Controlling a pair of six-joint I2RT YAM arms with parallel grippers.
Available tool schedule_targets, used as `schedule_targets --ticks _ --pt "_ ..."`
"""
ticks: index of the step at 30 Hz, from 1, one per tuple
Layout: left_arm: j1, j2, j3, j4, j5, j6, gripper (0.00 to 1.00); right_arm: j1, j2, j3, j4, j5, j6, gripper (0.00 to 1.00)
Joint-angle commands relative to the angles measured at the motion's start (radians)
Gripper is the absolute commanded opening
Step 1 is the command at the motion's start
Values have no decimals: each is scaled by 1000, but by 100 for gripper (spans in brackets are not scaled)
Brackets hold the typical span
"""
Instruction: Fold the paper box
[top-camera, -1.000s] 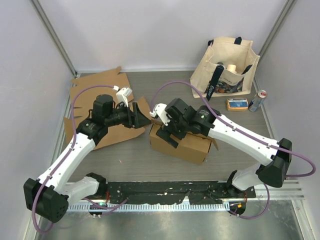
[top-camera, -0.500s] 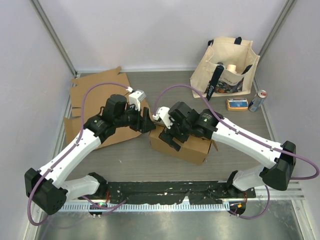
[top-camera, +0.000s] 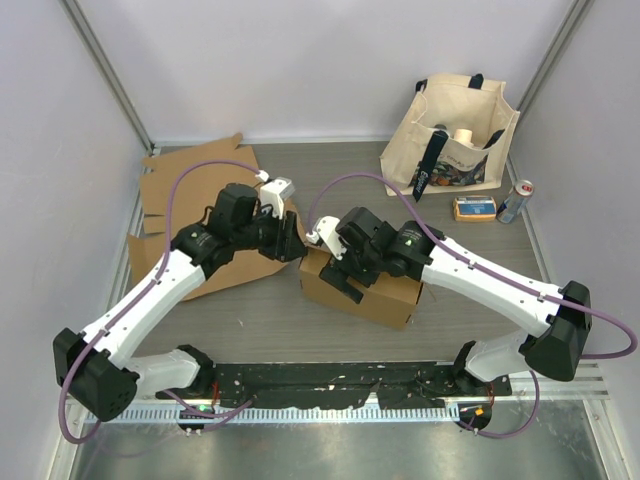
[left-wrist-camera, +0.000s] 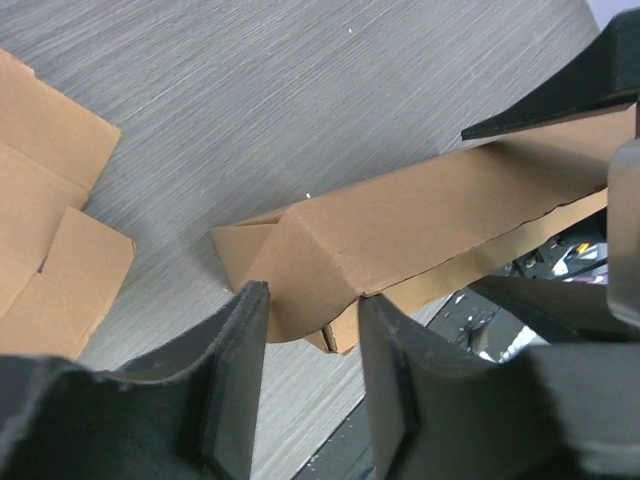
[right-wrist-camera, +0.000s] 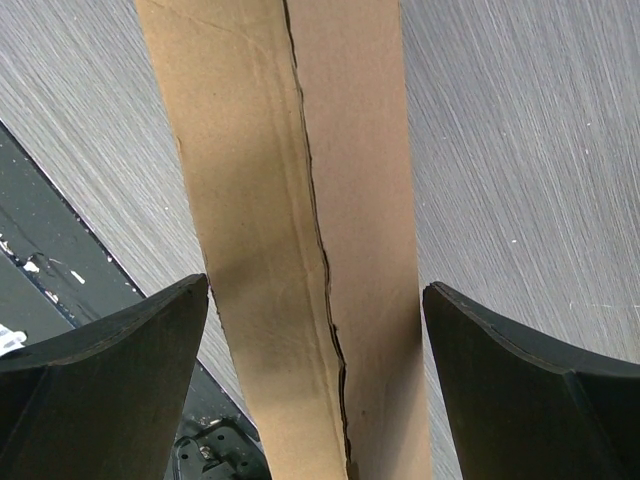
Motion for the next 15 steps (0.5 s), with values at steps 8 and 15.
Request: schedule_targets --ticks 8,15 --pt "-4 15 55 -31 -13 35 33 -2 -15 44 17 59 -13 93" --pt "-4 38 147 -105 13 6 0 -3 0 67 11 115 -27 93"
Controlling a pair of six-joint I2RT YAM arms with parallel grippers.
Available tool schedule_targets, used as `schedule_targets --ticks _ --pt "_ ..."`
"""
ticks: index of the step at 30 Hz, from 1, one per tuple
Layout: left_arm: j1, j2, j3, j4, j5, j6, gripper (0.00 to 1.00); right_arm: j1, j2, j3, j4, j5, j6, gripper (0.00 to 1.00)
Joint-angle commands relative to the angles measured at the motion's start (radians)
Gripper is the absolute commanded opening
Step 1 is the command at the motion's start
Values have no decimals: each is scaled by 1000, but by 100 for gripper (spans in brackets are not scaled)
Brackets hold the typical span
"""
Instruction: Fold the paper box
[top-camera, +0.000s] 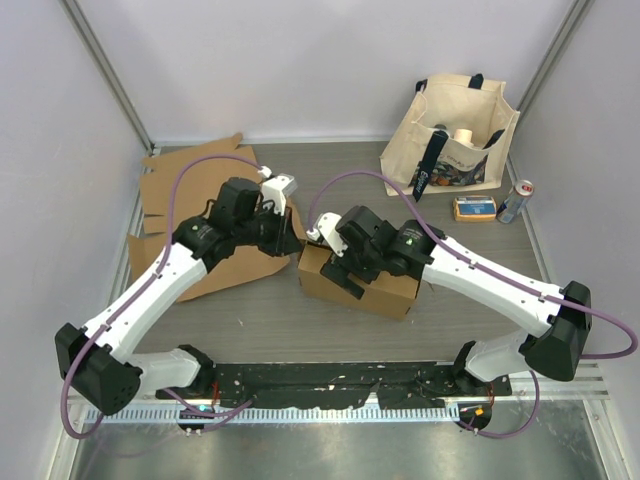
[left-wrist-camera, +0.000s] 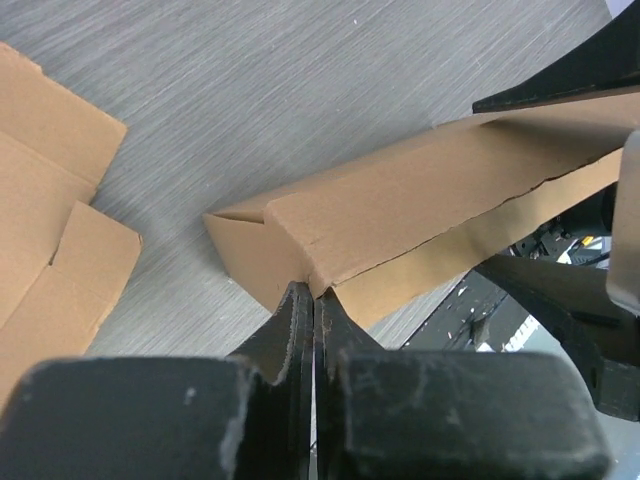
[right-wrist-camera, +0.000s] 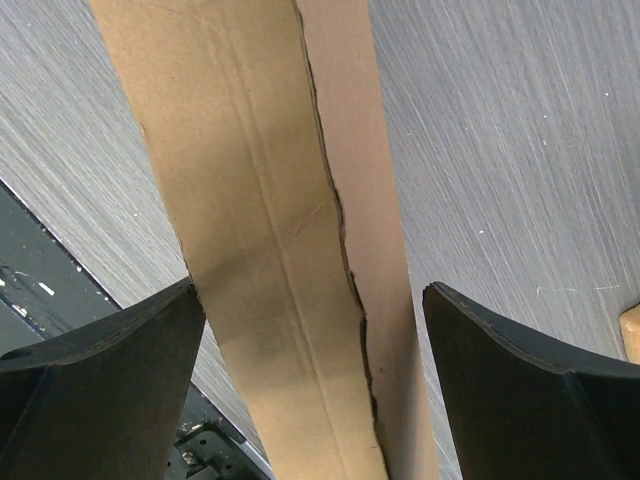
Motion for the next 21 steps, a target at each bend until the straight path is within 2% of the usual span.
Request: schedule_targets --ticks 1,10,15,21 --pt "0 5 91 -58 31 -26 0 0 6 57 11 48 -21 93" --pt "0 51 203 -190 76 -87 0 3 31 43 6 66 -28 93" --pt "-1 126 268 -277 149 -112 0 3 49 44 8 77 -28 93" --pt "19 147 283 -285 174 -141 0 4 66 20 5 107 -29 92"
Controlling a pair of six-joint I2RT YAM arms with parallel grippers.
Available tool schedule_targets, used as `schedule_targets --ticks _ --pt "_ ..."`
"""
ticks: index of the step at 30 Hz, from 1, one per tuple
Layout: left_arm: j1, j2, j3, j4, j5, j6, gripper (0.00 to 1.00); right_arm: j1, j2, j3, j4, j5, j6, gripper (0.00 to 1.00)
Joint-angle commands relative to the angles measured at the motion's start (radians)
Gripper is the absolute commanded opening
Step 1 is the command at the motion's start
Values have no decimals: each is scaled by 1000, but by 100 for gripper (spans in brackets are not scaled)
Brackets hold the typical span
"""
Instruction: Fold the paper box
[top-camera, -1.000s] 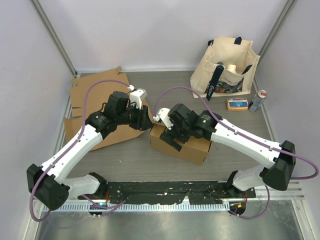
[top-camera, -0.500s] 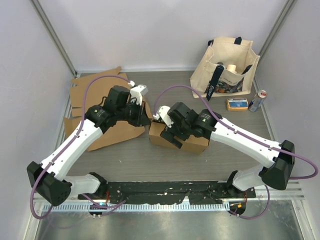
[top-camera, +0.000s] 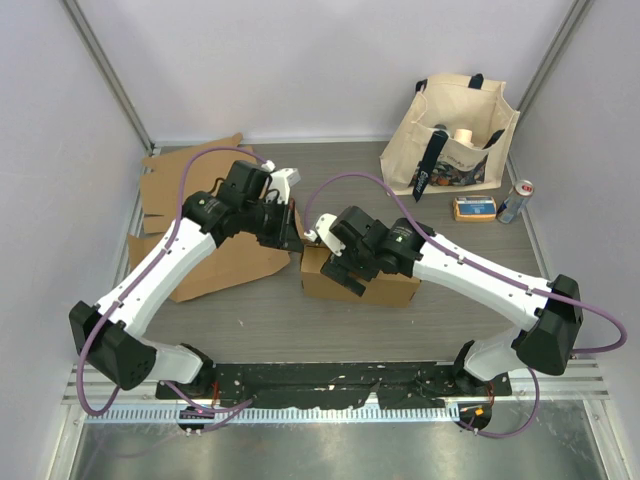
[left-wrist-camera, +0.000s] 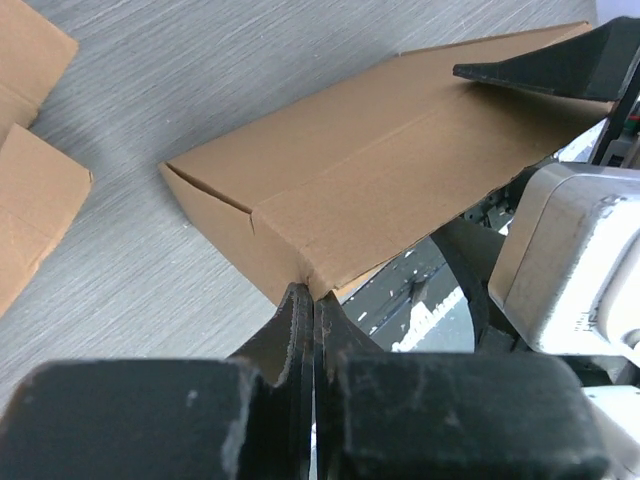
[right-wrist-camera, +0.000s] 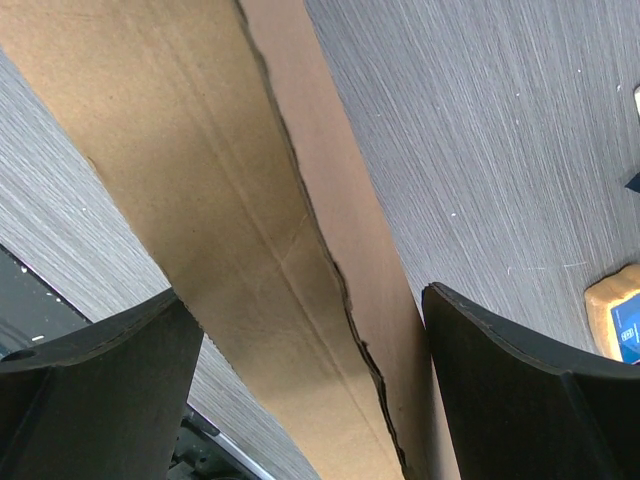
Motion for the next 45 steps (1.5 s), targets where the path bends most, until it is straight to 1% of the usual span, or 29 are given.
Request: schedule_targets --ticks 1,6,11,14,15,18,22,25,27,32,33,34,36,37,38,41,42,45 --pt "14 -4 55 -14 127 -52 0 4 16 2 27 28 -3 92" --pt "47 -1 84 -24 165 -60 0 4 16 2 30 28 -6 91" --pt "64 42 113 -12 288 -84 0 8 31 2 29 30 -9 91" --pt "64 34 101 -20 248 -77 0 6 25 7 29 28 -6 91" --pt "64 30 95 -38 200 -70 0 6 22 8 29 28 -6 91" --pt "62 5 47 -31 172 -64 0 8 16 10 33 21 -3 91" --pt "28 -30 -44 -6 78 -63 0 6 13 13 56 2 18 91" --pt "19 -30 -65 -3 58 -63 0 1 -4 10 88 -8 60 92" --pt "18 -29 -65 -7 41 -60 0 -9 -22 14 114 -10 111 93" --pt "19 -24 -51 -12 15 -60 0 -28 -137 54 128 -15 249 94" --pt "19 -21 -39 -15 12 -60 0 -29 -156 63 115 5 286 94" --pt "18 -18 -36 -18 6 -60 0 -37 -173 73 99 27 358 94" --pt "19 -12 -26 -26 -14 -58 0 -49 -240 96 44 39 424 94" --pt "19 -7 -20 -30 -20 -52 0 -57 -269 102 24 47 498 94" --pt "21 0 -19 -41 -25 -52 0 -61 -320 106 6 74 532 94" --pt "21 8 -2 -55 -28 -43 0 -78 -400 128 -135 198 659 94" --pt "21 10 1 -55 -22 -41 0 -78 -418 119 -163 190 670 94" --pt "21 4 1 -50 -14 -41 0 -77 -470 36 -160 139 688 94"
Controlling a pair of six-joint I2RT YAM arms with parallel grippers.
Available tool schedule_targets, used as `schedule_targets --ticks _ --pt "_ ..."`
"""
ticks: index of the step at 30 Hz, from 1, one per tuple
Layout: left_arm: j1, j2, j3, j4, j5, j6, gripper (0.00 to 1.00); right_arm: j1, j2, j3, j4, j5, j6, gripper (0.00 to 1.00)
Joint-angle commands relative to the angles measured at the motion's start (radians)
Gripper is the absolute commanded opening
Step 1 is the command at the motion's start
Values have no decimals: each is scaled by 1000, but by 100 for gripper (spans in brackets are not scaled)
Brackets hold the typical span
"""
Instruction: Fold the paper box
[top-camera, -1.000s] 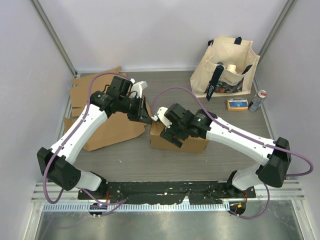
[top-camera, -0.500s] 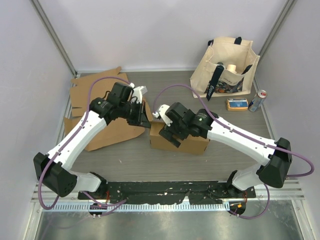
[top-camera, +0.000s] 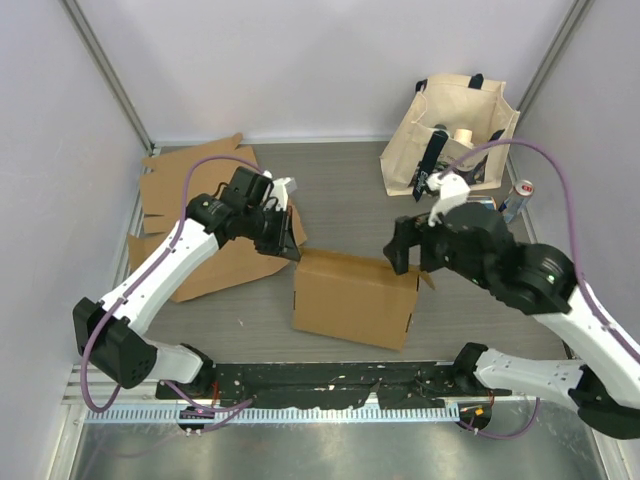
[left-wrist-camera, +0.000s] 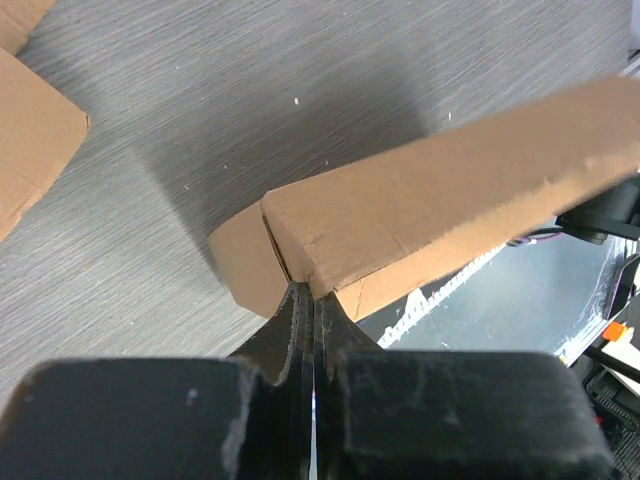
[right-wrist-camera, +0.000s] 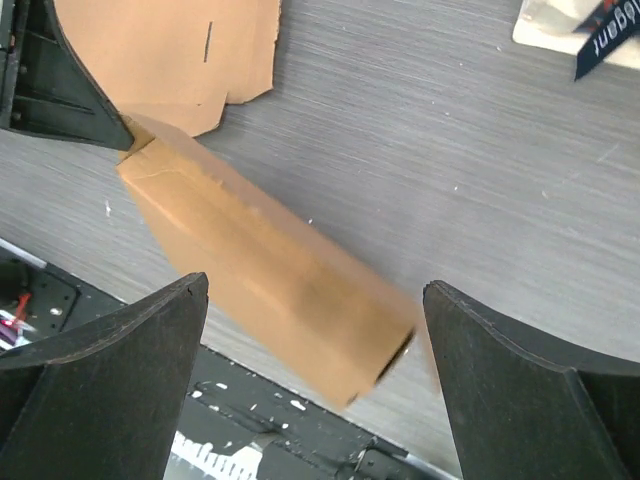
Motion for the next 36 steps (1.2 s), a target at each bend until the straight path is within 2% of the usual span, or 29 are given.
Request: schedule_targets --ticks 1,4,6,8,11,14,15,19,21,26,29,31,32,36 --pt "-1 -11 45 -21 -9 18 0 2 -55 -85 -92 51 152 94" --pt "1 -22 49 -32 -28 21 0 0 -77 -98 -149 137 197 94" --pt "1 -28 49 -35 -33 21 0 0 -78 -89 -195 140 191 94" --pt "1 -33 52 -40 -37 20 0 0 -66 -90 -220 154 174 91" --pt "-1 -42 60 -46 -37 23 0 0 -31 -78 -278 266 175 87" --pt "1 -48 68 -51 -39 23 0 2 -16 -87 -242 272 165 79" --pt "1 -50 69 -54 -39 24 0 0 -17 -102 -200 268 160 71" --pt "1 -51 79 -63 -42 27 0 0 -9 -177 -166 242 149 52" --pt "1 -53 82 -66 -42 27 0 0 -6 -197 -162 218 149 47" --pt "1 -62 80 -66 -43 26 0 0 -25 -253 -142 196 158 46" --pt "1 -70 82 -69 -49 21 0 0 -46 -271 -123 174 168 41" --pt "1 -82 77 -60 -49 18 0 0 -57 -285 -108 176 174 30" --pt "1 -86 72 -58 -49 14 0 0 -58 -282 -100 172 175 22" --pt "1 -94 71 -60 -48 11 0 2 -46 -241 -109 149 203 10"
